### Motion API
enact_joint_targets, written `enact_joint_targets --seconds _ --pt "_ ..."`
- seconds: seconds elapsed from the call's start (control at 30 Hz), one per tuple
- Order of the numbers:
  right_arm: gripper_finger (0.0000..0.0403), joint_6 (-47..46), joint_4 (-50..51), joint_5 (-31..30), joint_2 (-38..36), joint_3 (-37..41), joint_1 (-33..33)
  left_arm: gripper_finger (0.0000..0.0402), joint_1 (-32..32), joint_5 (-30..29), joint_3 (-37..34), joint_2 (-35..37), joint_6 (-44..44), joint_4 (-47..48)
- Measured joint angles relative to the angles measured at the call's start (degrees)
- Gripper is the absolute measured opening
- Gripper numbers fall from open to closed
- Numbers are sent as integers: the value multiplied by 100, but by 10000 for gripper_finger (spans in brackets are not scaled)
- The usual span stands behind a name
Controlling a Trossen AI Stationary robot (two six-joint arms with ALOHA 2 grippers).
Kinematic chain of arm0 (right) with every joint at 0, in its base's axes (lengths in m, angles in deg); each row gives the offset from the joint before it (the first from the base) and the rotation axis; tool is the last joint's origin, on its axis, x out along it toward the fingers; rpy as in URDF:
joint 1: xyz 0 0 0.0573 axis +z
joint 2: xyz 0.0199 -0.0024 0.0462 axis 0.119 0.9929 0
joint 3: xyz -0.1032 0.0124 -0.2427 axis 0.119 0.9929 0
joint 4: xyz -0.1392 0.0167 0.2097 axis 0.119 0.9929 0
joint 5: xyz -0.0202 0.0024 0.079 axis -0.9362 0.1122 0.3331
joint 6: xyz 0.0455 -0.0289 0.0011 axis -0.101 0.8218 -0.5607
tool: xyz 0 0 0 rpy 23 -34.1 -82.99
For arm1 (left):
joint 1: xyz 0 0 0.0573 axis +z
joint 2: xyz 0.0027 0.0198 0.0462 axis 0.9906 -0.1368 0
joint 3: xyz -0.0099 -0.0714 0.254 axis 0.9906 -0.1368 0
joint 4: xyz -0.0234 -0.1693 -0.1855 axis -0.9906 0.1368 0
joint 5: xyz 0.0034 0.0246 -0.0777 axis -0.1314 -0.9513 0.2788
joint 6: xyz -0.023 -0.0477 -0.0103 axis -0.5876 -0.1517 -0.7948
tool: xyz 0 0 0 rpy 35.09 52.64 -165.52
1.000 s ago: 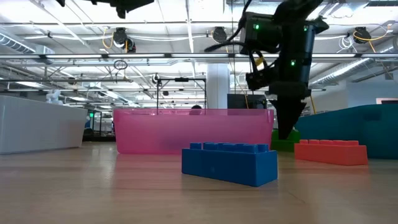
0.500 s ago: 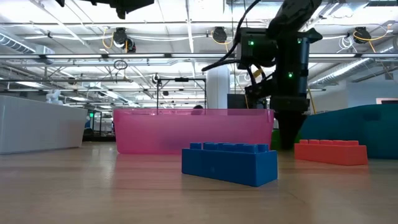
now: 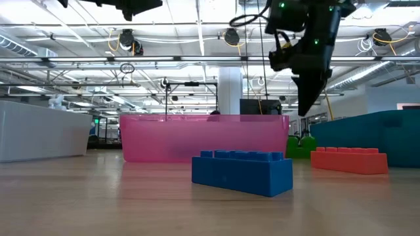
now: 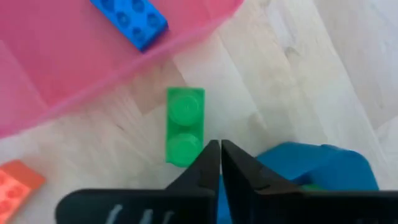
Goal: Sort & place blocks by color
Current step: Put the green game piece into the blue bin
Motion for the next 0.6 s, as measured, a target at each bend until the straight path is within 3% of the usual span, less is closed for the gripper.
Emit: enact_joint_targets --seconds 0.2,0.6 --pt "52 152 -265 111 -140 -4 0 156 0 0 0 2 -22 -4" --pt "218 460 -705 395 716 -2 -5 156 0 0 0 2 -6 26"
